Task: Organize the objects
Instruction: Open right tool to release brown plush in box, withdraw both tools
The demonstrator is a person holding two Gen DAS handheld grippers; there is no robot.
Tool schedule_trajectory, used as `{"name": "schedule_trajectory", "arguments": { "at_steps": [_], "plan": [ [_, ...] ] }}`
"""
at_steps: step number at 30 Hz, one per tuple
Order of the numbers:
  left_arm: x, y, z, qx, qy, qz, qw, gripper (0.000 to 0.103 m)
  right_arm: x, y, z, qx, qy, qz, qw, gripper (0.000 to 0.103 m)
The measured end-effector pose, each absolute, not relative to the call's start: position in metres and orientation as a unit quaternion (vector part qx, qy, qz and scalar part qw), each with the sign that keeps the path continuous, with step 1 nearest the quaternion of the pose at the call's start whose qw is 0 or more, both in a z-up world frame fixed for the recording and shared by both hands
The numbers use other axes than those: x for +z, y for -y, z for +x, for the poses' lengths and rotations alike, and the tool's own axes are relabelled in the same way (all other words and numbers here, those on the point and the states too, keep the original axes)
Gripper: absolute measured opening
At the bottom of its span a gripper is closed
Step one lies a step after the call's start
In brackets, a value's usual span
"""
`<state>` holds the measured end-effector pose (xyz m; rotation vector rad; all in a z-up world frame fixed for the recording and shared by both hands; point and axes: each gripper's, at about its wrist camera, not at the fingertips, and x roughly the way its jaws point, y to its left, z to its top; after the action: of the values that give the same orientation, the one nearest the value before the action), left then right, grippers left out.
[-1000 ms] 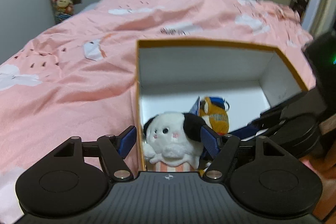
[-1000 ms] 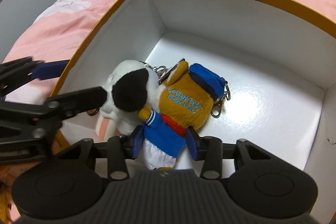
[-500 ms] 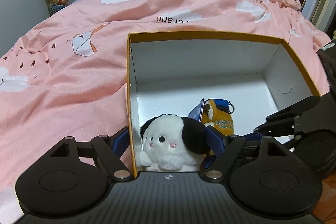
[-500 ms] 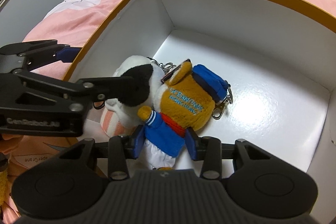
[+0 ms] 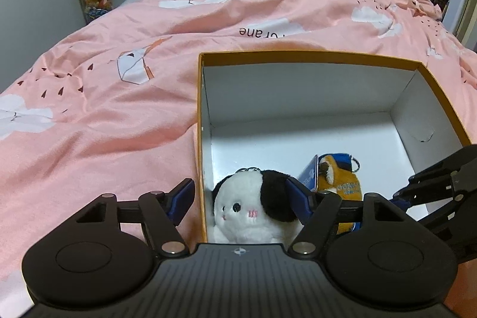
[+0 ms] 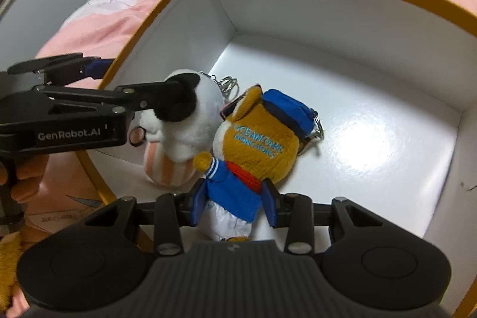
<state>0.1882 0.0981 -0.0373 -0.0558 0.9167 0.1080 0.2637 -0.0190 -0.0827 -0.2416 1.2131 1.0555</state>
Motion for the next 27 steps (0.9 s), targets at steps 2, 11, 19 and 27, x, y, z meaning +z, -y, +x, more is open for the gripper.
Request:
{"name": "schedule_trajectory", "arguments": {
  "at_steps": [2,11,19,27],
  "plan": [
    [-0.037,-0.099,0.188,0.05,-0.443,-0.028,0.895,0.08,-0.085,0.019,0.267,0.482,-0.549,-0.083,0.678,0.041],
    [-0.038,-0.108,0.186,0.049,-0.449,-0.05,0.891,0.079,-0.099,0.004,0.265,0.468,-0.581,-0.046,0.665,0.041],
    [-0.039,-0.103,0.183,0.049,-0.443,-0.041,0.894,0.079,-0.097,-0.004,0.254,0.459,-0.572,-0.083,0.675,0.05],
    [-0.033,-0.103,0.178,0.048,-0.432,-0.049,0.899,0.08,-0.084,-0.002,0.247,0.458,-0.536,-0.111,0.7,0.07]
  ]
}}
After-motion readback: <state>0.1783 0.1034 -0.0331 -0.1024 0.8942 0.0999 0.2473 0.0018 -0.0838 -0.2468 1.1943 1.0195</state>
